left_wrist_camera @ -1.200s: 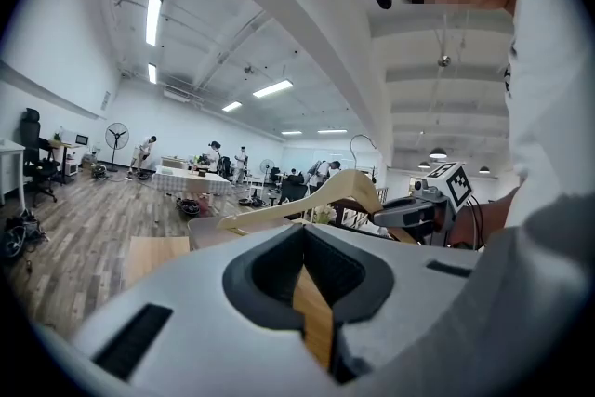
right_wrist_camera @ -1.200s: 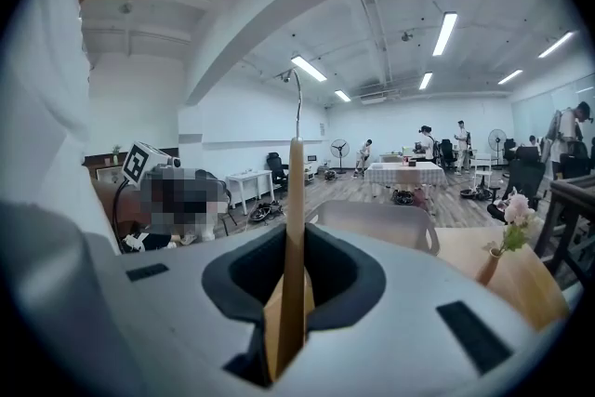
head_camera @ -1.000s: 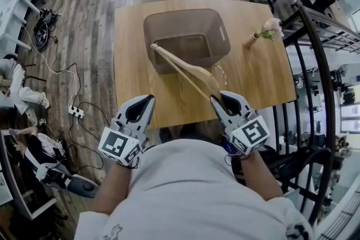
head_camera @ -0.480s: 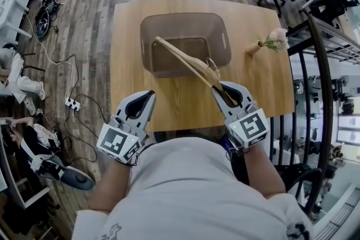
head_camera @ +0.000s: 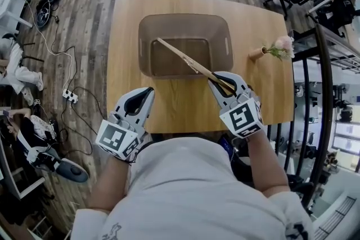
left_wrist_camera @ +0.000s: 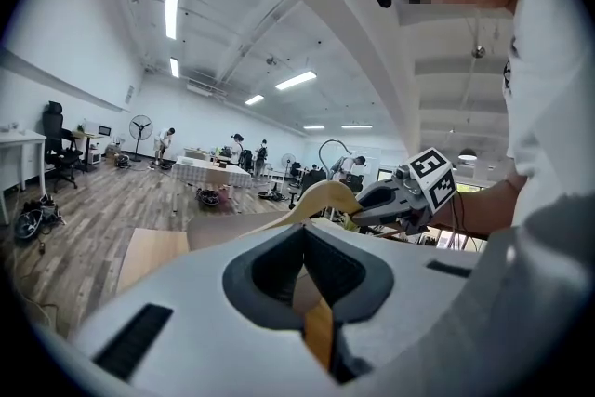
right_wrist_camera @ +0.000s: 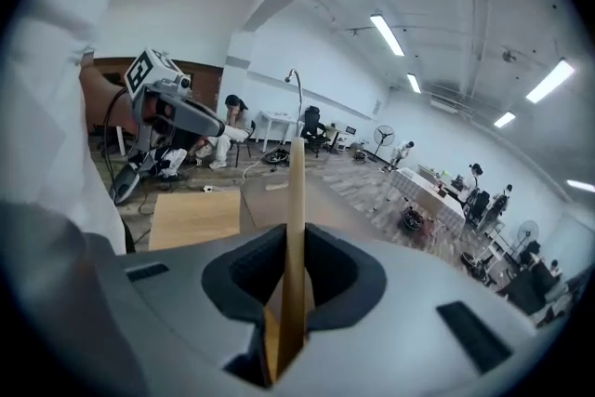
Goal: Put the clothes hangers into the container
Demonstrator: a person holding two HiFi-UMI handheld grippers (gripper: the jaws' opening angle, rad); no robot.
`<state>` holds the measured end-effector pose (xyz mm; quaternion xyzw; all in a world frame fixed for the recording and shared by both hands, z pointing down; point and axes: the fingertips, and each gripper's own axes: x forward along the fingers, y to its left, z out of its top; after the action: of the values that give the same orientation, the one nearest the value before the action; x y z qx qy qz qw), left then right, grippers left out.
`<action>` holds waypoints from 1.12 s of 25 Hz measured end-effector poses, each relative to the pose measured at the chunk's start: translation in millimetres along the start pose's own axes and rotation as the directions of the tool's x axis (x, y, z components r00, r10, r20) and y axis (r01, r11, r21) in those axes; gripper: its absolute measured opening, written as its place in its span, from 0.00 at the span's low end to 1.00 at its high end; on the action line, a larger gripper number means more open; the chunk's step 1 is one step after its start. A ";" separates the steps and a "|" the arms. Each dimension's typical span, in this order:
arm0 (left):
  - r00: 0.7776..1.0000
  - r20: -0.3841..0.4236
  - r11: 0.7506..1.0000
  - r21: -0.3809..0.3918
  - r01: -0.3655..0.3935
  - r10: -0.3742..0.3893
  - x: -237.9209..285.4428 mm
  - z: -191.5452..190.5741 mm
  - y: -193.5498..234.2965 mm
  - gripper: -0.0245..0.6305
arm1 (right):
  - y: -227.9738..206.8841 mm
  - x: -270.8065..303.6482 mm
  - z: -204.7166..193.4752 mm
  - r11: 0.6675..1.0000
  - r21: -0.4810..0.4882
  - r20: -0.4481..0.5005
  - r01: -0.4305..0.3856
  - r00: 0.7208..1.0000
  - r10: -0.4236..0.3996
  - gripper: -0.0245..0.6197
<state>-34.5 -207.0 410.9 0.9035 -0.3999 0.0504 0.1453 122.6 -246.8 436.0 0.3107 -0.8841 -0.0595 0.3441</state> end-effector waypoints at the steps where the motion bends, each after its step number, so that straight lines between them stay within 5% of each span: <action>1: 1.000 -0.005 1.000 -0.002 -0.005 0.005 3.5 -1.3 1.8 0.05 | -2.1 4.6 -1.9 0.999 -0.032 -0.017 -0.006 1.000 0.005 0.13; 28: 0.992 -0.091 0.992 -0.087 -0.095 0.087 40.2 -47.5 41.2 0.05 | 11.7 138.2 -46.8 0.902 -0.348 -0.262 -0.256 0.950 0.169 0.13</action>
<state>-36.5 -247.4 473.7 0.8738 -0.4359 0.0779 0.2011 68.0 -313.9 554.2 0.1444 -0.8398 -0.1548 0.5000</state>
